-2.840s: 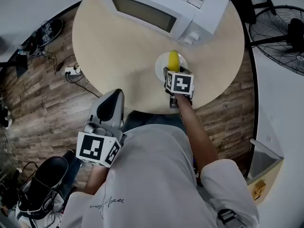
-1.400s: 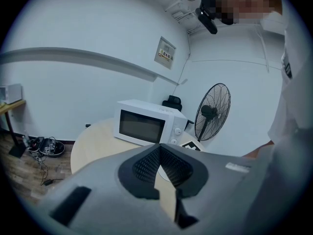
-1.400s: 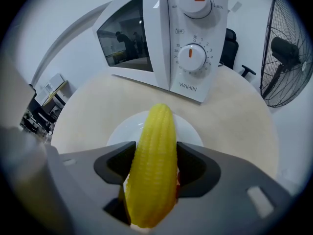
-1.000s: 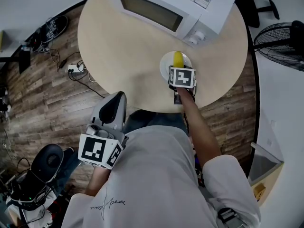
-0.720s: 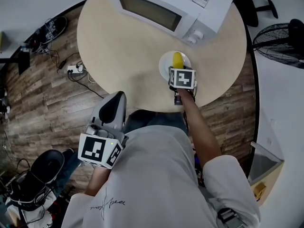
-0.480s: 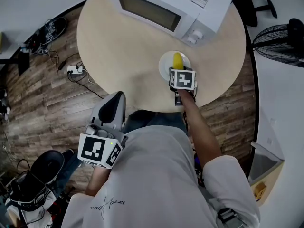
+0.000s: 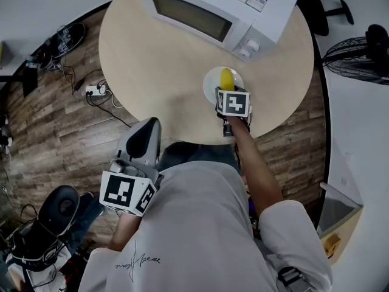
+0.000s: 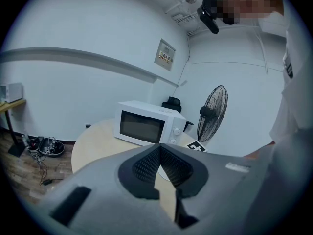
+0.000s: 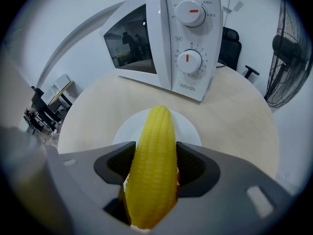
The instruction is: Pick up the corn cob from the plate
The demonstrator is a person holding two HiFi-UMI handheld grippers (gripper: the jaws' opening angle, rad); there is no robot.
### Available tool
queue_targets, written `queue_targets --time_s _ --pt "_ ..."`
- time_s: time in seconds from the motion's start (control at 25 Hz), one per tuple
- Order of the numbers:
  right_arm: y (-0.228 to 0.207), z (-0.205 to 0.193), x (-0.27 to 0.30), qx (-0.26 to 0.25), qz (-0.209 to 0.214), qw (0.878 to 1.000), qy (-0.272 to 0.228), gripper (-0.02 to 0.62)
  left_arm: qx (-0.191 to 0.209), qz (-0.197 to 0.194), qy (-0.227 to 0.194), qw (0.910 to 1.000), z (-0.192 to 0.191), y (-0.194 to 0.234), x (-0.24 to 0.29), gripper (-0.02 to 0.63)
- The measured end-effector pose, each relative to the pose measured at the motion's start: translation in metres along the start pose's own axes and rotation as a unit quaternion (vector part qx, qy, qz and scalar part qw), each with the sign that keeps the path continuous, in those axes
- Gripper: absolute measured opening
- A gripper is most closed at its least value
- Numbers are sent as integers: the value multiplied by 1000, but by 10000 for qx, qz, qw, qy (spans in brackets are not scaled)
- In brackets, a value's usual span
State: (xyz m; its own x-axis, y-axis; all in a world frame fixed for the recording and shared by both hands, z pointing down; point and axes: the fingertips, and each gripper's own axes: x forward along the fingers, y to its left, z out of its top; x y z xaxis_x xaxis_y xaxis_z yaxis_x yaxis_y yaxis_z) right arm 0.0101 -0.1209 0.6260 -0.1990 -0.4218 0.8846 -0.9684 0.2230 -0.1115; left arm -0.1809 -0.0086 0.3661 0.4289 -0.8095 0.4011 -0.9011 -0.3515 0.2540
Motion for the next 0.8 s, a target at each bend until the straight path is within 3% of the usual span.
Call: queue_targets --time_s 0.8 --pt "4 9 -16 -12 47 9998 -197 273 -197 9 -71 9998 0 7 -5 -8"
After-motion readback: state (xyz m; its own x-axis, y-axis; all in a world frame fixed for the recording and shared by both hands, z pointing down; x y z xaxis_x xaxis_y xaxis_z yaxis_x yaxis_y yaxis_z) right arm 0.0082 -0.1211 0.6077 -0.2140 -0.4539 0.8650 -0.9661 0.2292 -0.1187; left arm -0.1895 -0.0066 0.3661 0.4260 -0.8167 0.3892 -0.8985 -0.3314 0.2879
